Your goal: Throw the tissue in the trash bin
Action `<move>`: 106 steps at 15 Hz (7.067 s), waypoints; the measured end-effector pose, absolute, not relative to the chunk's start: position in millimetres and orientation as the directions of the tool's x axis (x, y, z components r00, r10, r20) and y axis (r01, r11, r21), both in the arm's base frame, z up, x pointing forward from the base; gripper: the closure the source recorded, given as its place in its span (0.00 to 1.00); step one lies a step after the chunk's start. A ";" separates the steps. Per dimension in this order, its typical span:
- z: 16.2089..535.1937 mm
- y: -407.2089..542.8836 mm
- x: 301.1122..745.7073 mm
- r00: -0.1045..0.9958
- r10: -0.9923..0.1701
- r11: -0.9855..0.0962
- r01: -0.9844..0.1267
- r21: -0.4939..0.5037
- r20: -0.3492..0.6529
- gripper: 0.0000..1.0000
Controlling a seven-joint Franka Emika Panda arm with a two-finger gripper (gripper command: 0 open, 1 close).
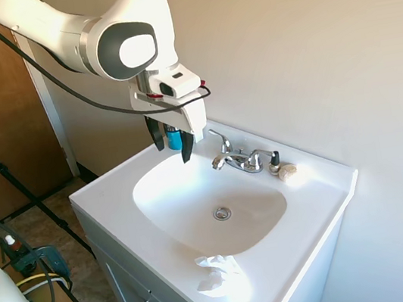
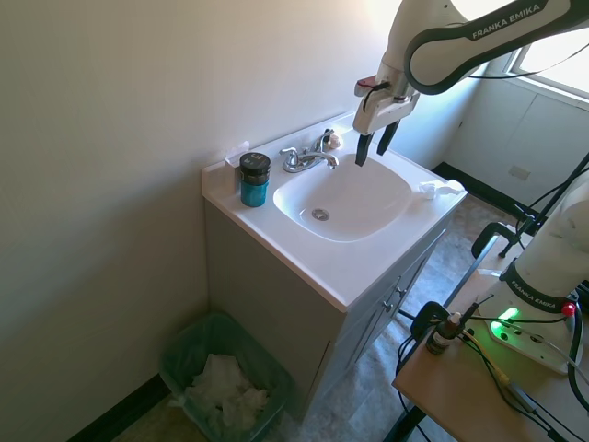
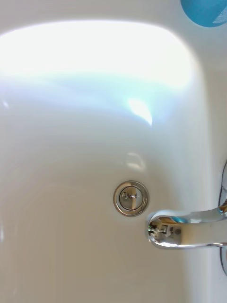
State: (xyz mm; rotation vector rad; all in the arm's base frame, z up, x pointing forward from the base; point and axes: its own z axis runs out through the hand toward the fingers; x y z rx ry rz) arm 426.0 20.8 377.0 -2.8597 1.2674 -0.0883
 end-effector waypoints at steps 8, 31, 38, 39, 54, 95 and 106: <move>382.9 -12.9 429.4 0.617 -0.786 -0.618 -0.785 -0.049 0.040 0.00; 282.9 -217.0 332.9 0.360 -0.933 -0.359 -0.923 0.141 -0.020 0.00; 247.0 -207.0 337.7 0.384 -0.922 -0.387 -0.906 0.170 -0.053 1.00; 242.2 -204.2 339.3 0.388 -0.920 -0.392 -0.904 0.172 -0.057 1.00; 250.1 -198.1 349.7 0.388 -0.921 -0.390 -0.911 0.133 -0.038 1.00; 240.2 404.8 452.9 0.778 -0.620 -0.767 -0.628 0.132 0.101 0.00; 234.8 411.3 449.5 0.785 -0.610 -0.770 -0.620 0.150 0.108 0.00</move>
